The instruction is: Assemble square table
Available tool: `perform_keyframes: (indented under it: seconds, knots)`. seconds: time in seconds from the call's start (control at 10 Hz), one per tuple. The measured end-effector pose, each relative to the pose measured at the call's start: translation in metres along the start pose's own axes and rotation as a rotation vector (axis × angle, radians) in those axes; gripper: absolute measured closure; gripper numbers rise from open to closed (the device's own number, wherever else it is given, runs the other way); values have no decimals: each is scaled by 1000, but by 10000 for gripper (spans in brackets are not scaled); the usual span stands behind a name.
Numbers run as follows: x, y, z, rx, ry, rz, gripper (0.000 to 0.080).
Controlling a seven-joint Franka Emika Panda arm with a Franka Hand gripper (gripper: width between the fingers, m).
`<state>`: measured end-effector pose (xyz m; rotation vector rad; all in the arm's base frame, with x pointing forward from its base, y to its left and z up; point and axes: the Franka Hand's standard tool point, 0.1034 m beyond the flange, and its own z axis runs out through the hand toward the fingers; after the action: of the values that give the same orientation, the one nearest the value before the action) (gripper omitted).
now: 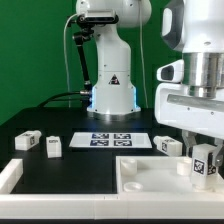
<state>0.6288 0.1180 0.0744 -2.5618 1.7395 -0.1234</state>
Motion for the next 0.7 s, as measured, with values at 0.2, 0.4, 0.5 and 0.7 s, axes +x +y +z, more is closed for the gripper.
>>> perform_keyframes:
  seconds: [0.2, 0.4, 0.5, 0.7]
  knots:
    - [3, 1, 2, 53, -55, 314, 507]
    - [3, 2, 2, 62, -59, 354, 500]
    - [3, 2, 3, 62, -58, 329, 324]
    - [-1, 0, -1, 57, -18, 77, 191]
